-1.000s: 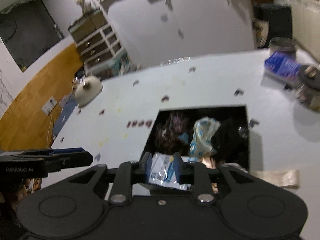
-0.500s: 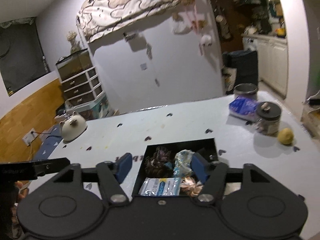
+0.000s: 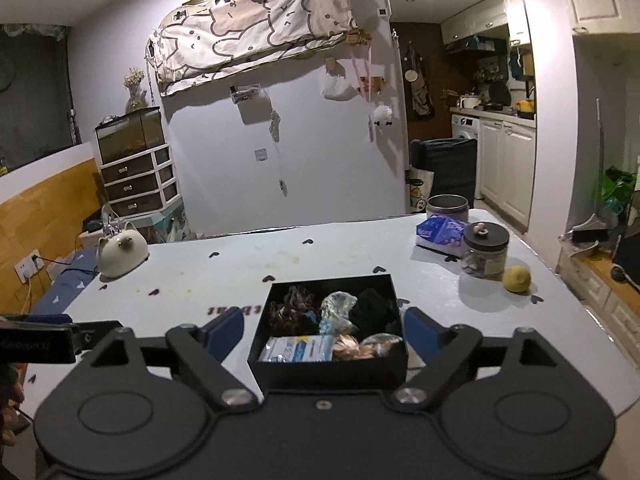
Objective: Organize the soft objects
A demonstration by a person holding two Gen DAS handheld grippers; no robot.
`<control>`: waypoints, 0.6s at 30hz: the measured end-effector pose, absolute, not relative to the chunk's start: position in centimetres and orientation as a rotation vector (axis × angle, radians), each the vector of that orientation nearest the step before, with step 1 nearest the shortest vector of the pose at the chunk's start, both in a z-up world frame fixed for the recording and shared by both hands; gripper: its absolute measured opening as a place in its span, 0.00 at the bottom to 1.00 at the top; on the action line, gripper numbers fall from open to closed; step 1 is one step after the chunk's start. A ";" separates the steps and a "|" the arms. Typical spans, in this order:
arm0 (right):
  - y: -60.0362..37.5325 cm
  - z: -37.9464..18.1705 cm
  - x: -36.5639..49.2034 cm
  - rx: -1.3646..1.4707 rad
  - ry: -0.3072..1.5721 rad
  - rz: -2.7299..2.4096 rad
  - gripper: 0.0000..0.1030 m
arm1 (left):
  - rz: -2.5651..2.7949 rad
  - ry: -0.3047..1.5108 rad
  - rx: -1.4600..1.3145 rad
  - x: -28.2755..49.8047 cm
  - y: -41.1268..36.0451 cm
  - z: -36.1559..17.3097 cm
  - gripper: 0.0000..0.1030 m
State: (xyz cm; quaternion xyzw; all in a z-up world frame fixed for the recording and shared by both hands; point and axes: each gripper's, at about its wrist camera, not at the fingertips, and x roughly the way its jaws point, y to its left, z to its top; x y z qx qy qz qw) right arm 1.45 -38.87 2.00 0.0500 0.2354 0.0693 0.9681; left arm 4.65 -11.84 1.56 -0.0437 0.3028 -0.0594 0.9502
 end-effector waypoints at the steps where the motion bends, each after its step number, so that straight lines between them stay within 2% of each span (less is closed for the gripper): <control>1: -38.8 1.9 1.0 0.095 0.473 0.136 0.90 | -0.121 0.614 -0.088 4.2 -11.7 1.5 1.00; 8: -38.5 1.3 -1.1 0.071 0.470 0.104 1.00 | -0.147 0.614 -0.097 2.3 -11.3 0.7 1.00; 18: -37.8 0.6 -2.2 0.060 0.475 0.067 1.00 | -0.133 0.610 -0.089 1.0 -10.8 0.8 1.00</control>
